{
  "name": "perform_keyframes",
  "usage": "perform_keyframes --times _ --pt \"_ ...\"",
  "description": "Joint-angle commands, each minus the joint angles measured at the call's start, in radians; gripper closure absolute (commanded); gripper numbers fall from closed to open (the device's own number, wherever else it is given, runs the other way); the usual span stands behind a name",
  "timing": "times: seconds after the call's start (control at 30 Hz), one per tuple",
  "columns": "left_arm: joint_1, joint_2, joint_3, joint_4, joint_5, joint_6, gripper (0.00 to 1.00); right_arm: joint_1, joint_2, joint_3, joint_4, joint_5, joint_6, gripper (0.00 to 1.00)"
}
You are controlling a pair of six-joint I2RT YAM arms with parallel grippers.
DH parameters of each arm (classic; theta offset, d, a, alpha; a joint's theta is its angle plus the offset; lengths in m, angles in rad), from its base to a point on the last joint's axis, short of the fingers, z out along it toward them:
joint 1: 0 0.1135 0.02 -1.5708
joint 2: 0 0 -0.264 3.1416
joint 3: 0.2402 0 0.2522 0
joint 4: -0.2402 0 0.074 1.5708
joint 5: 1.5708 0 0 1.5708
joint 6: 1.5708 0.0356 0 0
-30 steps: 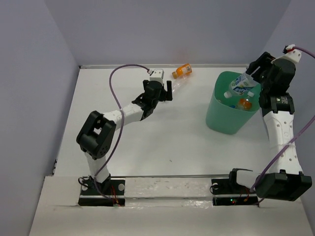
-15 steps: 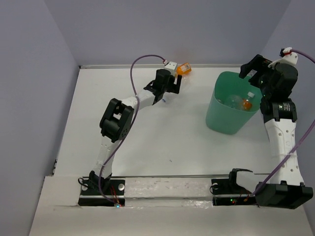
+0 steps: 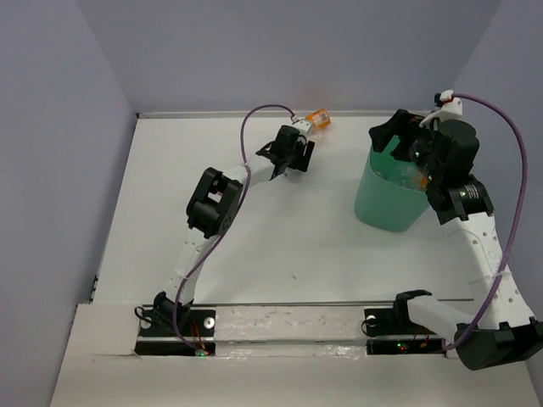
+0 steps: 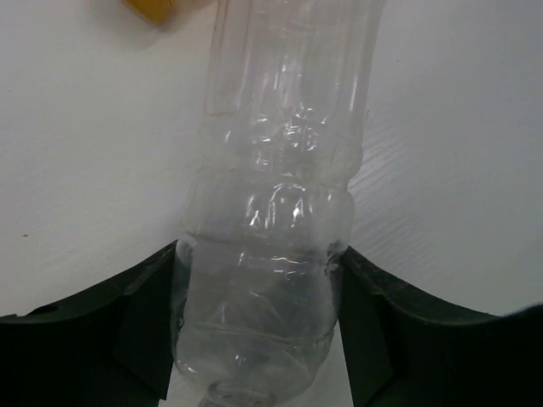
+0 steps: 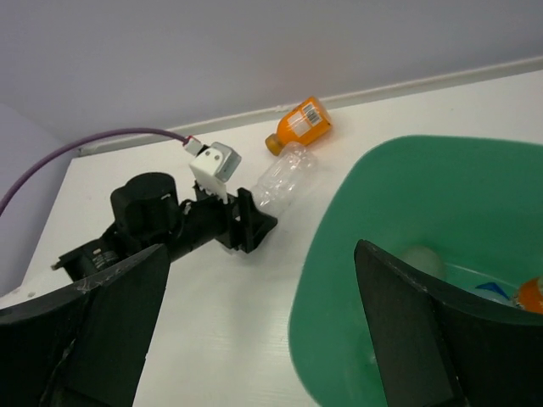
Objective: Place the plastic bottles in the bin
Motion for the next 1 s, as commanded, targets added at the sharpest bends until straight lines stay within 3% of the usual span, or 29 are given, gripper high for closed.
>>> perform_keyframes --times 0.0,0.03,0.13,0.33,0.47,0.6,0.77,0.97 --pt "-0.008 -0.073 -0.025 0.027 -0.004 0.007 0.53 0.061 -0.042 -0.008 0.057 0.008 0.016 0.06" --pt "-0.009 -0.102 -0.073 0.050 -0.004 -0.004 0.59 0.072 -0.059 -0.011 0.055 0.007 0.019 0.06" --pt "-0.009 -0.220 -0.192 0.133 0.015 -0.041 0.60 0.097 -0.088 -0.031 0.047 -0.025 0.028 0.06" --pt "-0.017 -0.600 -0.646 0.464 0.136 -0.235 0.63 0.115 -0.130 -0.113 0.052 -0.145 0.088 0.04" --pt "-0.071 -0.805 -0.810 0.556 0.159 -0.308 0.63 0.144 -0.127 -0.165 0.093 -0.231 0.132 0.03" --pt "-0.160 -0.989 -0.912 0.576 0.127 -0.329 0.62 0.181 -0.112 -0.208 0.136 -0.272 0.161 0.00" --pt "-0.259 -1.104 -0.986 0.584 0.120 -0.361 0.62 0.241 -0.081 -0.219 0.201 -0.343 0.185 0.00" --pt "-0.295 -1.149 -1.007 0.584 0.139 -0.384 0.61 0.250 -0.073 -0.225 0.267 -0.412 0.209 0.00"
